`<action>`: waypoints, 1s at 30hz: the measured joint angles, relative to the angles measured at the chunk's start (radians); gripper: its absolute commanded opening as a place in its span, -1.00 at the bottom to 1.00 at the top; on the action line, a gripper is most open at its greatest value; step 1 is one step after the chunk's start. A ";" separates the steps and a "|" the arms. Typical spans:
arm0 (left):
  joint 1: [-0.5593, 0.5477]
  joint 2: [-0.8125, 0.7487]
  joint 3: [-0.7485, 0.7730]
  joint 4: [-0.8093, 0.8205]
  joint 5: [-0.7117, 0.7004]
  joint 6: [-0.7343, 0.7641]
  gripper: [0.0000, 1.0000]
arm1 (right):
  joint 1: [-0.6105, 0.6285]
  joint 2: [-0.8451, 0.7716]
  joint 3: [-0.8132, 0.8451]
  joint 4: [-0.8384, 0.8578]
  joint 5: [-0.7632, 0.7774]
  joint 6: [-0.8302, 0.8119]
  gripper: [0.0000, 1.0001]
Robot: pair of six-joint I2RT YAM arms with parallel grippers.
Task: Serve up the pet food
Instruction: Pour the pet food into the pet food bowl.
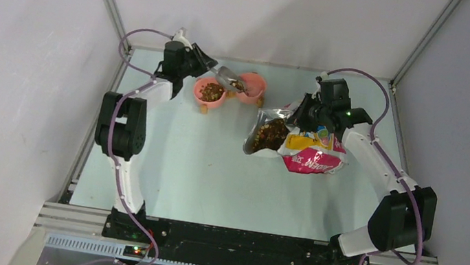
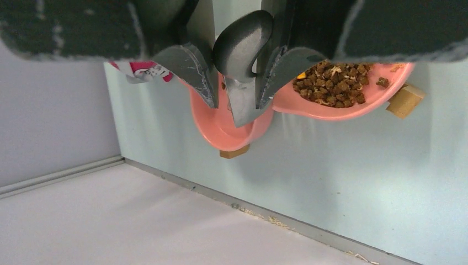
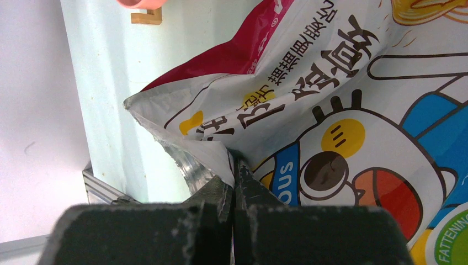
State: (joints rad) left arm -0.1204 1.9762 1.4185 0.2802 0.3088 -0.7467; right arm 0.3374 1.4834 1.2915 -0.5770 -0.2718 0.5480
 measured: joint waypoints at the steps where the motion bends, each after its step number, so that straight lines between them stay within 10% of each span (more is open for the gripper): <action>1: -0.004 0.010 0.000 0.008 -0.007 0.014 -1.00 | 0.000 0.001 0.000 0.000 0.000 0.002 -1.00; 16: -0.132 0.040 0.014 0.122 -0.130 0.328 -1.00 | -0.001 0.005 0.000 -0.002 -0.003 0.010 -1.00; 30: -0.229 0.044 0.326 -0.235 -0.349 0.664 -1.00 | -0.002 0.005 0.000 -0.013 0.002 0.016 -1.00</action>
State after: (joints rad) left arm -0.3492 2.0201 1.7447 0.0456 -0.0399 -0.0826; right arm 0.3359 1.4879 1.2915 -0.5900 -0.2695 0.5644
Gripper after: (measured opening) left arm 0.316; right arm 0.009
